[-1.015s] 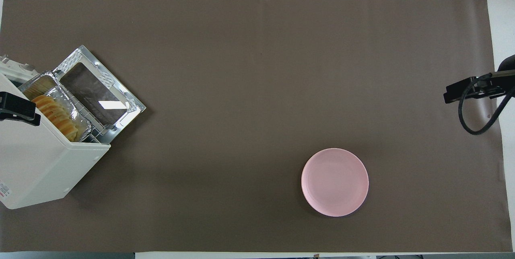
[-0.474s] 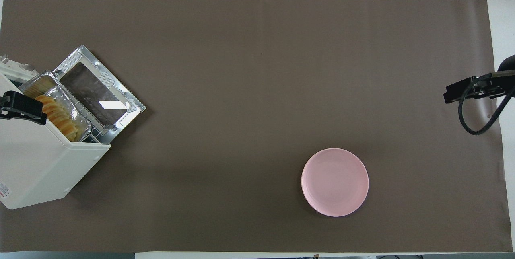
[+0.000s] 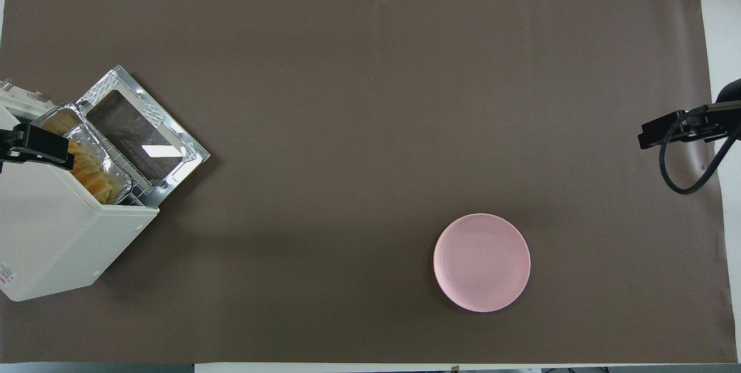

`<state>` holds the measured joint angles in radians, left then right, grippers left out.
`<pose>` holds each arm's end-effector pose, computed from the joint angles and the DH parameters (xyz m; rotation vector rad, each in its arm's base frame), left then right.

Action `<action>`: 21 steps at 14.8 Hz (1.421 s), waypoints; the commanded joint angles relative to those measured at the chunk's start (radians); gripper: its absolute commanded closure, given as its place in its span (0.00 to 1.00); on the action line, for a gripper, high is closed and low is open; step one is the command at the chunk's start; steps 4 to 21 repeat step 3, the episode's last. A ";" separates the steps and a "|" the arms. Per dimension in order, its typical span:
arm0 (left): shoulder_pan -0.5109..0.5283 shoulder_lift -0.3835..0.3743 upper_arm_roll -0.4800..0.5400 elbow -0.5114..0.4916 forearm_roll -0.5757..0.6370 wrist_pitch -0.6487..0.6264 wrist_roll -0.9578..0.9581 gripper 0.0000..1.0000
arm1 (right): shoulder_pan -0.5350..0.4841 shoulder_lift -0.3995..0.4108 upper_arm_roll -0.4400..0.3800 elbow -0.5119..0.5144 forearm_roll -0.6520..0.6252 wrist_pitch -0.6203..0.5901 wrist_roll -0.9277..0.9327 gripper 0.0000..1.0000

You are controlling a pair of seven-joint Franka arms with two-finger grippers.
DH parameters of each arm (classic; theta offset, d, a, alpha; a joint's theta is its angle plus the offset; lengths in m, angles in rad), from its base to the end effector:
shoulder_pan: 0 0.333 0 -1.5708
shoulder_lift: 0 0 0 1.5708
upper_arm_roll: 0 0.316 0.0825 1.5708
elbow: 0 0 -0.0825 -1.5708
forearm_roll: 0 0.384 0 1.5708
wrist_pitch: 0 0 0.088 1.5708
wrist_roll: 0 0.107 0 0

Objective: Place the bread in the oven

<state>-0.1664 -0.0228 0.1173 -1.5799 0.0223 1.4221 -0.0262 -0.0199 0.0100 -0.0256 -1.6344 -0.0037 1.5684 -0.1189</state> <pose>0.5305 -0.0227 0.6206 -3.1097 0.0331 0.2092 0.5537 -0.0255 0.5888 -3.1349 -0.1153 0.1194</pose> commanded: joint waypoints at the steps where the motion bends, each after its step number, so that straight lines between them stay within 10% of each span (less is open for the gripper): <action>1: -0.007 -0.025 0.002 -0.031 -0.009 0.023 0.005 0.00 | -0.006 -0.012 0.003 -0.013 -0.015 -0.004 -0.015 0.00; 21: -0.007 -0.025 0.002 -0.029 -0.009 0.024 0.005 0.00 | -0.006 -0.012 0.003 -0.013 -0.015 -0.004 -0.015 0.00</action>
